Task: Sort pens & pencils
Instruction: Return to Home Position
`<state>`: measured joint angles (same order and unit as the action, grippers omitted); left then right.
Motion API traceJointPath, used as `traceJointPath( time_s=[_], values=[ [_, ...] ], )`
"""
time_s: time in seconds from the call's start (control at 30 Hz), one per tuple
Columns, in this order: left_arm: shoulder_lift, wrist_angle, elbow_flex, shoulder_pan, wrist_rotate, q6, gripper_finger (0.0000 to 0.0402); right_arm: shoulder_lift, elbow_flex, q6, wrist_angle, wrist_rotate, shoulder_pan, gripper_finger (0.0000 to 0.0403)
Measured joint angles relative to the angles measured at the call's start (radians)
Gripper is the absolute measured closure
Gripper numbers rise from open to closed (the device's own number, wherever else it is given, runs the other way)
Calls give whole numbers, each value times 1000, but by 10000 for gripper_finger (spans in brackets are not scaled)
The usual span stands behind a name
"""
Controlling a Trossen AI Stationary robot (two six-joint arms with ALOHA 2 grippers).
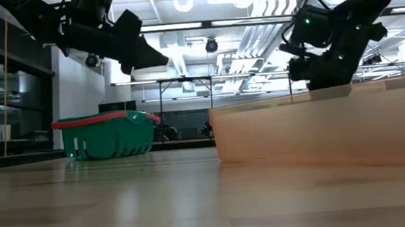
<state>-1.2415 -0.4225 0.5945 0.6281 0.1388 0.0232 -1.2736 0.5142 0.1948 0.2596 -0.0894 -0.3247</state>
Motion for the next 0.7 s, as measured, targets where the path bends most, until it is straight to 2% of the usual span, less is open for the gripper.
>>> traceJointPath(
  time_s=[0.13, 0.47, 0.57, 0.7],
  values=[
    [0, 0, 0, 0, 0, -53, 334, 0, -50, -38, -39, 8, 23, 219],
    [0, -69, 0, 0, -3, -57, 334, 0, -126, -71, -319, 14, 61, 219],
    [0, -110, 0, 0, -23, -53, 334, 0, -126, -70, -413, 35, 61, 219],
    [0, -230, 0, 0, -31, -5, 334, 0, -126, -111, -446, 135, 55, 219]
  ],
)
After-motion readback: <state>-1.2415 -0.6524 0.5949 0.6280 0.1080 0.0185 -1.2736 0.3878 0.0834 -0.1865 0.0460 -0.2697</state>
